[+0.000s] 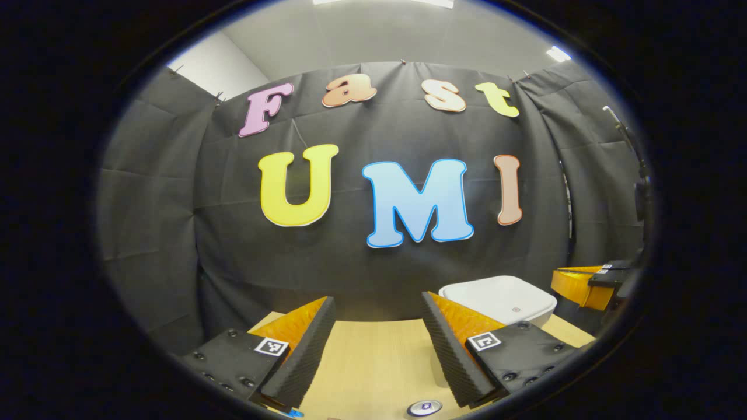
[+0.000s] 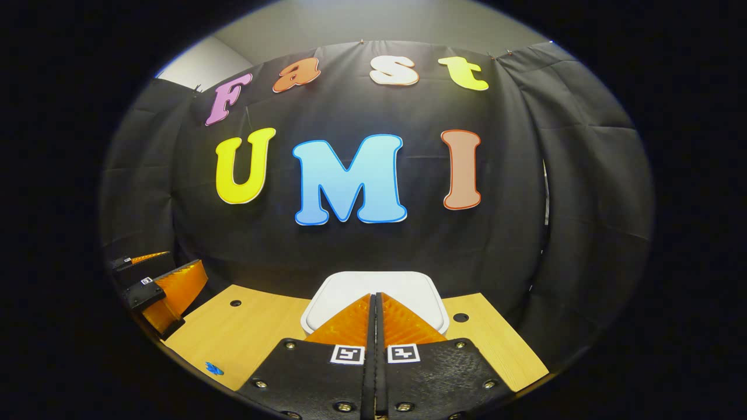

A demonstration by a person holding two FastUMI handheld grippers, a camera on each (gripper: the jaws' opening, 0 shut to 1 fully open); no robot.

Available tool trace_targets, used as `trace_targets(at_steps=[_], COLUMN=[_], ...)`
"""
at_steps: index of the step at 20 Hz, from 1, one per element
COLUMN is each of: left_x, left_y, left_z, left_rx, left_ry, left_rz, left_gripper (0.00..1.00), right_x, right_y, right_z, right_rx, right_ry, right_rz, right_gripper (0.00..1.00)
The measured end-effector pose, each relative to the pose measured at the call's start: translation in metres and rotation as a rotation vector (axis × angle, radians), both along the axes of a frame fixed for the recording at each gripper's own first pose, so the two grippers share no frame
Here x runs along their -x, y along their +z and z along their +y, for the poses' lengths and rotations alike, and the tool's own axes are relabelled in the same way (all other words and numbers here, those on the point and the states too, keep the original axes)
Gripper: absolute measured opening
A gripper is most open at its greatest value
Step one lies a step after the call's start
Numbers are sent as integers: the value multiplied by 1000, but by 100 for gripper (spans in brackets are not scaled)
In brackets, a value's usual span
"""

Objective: Press the lid of the desktop garbage bin to open it, pick up the crumpled paper on the desktop and throw it into the bin, then pick up the pop can on the desktop and drop it into the bin, and finally close the garbage bin lid.

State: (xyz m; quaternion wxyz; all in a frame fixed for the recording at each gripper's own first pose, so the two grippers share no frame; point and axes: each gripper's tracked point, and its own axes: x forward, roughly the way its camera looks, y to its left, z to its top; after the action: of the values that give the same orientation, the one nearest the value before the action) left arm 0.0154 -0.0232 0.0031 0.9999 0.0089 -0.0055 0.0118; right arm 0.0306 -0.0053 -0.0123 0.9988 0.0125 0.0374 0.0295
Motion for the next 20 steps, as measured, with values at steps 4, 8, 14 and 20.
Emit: trace_targets(at_steps=[4, 8, 14, 20], left_x=[-8, -14, -19, -20], left_y=[-5, -8, -16, -23], left_z=[3, 6, 11, 14], left_rx=[-1, -9, -1, 6], left_ry=[13, 21, 31, 40], left_rz=[7, 13, 32, 50], left_gripper=[96, 96, 100, 98], right_x=[-22, -38, -52, -58], right_y=[-14, -32, -55, -66], right_z=[-2, -3, 3, 5], right_rx=[7, -7, -16, -29], right_ry=[-5, -12, 6, 12], right_rz=[34, 86, 145, 177], right_gripper=[0, 0, 0, 0])
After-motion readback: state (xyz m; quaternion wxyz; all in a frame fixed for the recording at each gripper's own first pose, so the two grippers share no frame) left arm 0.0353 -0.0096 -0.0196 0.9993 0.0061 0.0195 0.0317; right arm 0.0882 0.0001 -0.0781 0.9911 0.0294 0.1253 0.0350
